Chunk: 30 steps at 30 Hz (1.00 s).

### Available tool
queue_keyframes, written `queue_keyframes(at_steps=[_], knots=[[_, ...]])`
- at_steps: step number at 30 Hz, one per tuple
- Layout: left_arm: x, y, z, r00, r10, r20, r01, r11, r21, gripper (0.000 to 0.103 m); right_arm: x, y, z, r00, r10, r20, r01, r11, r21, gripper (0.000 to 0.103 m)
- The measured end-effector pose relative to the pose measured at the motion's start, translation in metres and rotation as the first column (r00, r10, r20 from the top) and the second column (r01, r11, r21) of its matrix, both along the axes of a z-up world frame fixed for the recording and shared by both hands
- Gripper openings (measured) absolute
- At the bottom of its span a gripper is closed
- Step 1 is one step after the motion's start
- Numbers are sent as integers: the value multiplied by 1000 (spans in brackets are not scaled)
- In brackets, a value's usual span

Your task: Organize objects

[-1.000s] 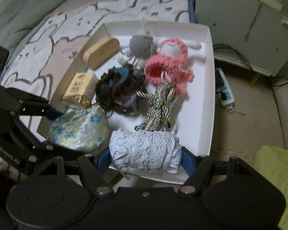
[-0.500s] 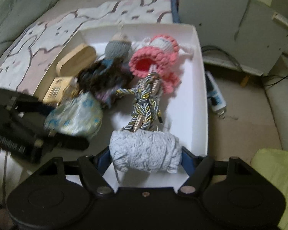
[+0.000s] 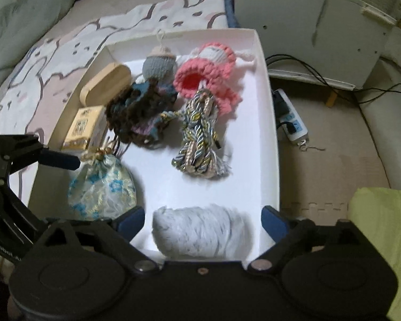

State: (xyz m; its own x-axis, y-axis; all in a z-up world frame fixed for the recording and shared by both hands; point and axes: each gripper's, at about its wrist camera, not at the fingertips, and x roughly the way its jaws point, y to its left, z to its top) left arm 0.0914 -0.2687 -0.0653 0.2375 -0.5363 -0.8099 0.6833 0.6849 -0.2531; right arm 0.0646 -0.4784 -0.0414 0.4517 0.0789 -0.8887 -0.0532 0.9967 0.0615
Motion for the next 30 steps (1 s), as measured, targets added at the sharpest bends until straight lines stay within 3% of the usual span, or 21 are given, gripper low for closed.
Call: queue_keyframes(at_steps=[8,16,25,30], knots=[[-1,10,16,999,41,16,-40,999,-24,100,-10,5,16,997,-40,61,39,999,30,95],[-12,31,42,992,102,81,-100,995,-27,101,-31,23,43,984,-80,157,73,996,50,95],[-33,67,79,970,188,155,-181,982,-56,102,-57,50,84,955,-99,281,96,995,27,96],[-50,89,101,946,241,217,-229,970,-80,102,-72,68,97,945,-108,308,111,994,7,97]])
